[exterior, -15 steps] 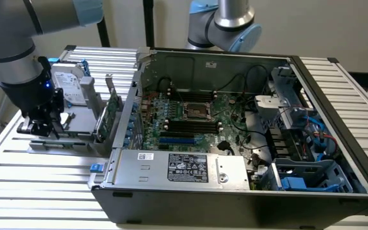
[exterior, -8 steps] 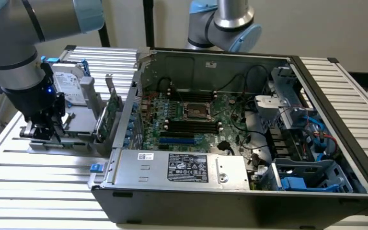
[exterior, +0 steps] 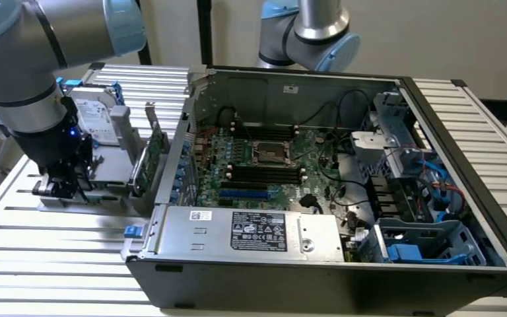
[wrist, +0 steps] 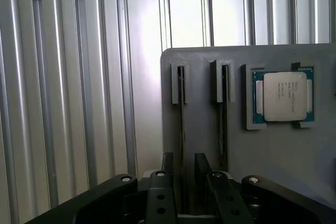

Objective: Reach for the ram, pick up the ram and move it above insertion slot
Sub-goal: 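Pick up the ram and move it above insertion slot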

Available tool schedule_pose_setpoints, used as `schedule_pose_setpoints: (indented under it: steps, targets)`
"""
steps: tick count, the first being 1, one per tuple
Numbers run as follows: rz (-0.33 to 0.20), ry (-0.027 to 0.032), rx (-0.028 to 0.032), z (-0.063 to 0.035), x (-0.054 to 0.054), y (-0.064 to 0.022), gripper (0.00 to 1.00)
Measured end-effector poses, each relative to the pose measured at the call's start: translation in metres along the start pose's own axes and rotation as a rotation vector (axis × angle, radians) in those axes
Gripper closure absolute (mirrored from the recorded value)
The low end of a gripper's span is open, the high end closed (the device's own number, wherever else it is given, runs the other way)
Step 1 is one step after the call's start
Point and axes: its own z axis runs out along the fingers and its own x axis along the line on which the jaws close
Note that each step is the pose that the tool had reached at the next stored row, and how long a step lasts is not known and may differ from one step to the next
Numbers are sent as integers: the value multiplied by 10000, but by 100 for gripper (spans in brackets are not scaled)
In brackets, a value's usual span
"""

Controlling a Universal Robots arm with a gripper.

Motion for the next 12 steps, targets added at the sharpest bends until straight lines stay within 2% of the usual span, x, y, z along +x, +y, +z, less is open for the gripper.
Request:
schedule_pose_setpoints:
  steps: [6,12]
  targets:
    - [1,-19,-1,88,0,-2,69]
    - [-19,-162,-10,112,0,0,69]
